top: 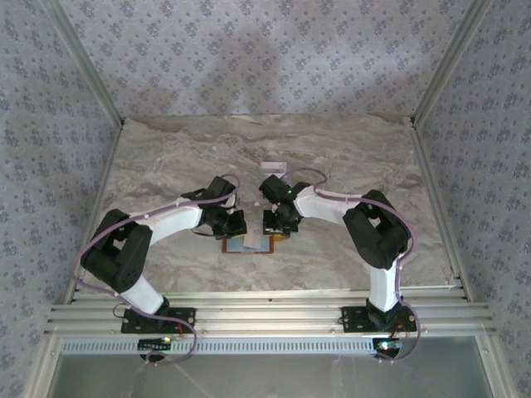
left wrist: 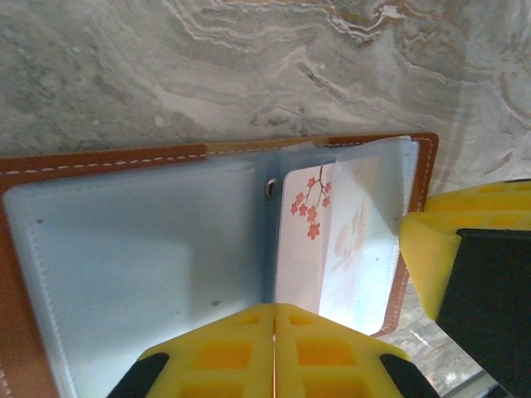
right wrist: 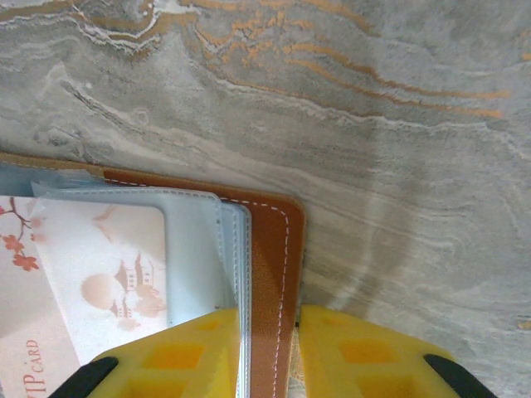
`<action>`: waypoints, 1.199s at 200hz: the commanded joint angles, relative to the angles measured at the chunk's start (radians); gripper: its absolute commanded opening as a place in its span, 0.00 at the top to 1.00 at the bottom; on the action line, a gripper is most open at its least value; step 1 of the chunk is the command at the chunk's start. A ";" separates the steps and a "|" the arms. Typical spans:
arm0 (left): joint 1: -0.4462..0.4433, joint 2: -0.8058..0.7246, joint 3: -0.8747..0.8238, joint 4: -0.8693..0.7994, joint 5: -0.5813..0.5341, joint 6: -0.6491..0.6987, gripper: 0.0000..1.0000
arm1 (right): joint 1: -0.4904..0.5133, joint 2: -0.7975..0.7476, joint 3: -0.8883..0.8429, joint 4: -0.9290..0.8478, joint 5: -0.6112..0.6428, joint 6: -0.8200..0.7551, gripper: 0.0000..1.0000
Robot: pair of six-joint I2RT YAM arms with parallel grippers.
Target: Take the credit cards out of the card holder
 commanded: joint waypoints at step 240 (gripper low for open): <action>0.048 -0.006 -0.102 0.215 0.164 -0.053 0.95 | 0.014 0.006 -0.023 -0.015 0.020 0.033 0.65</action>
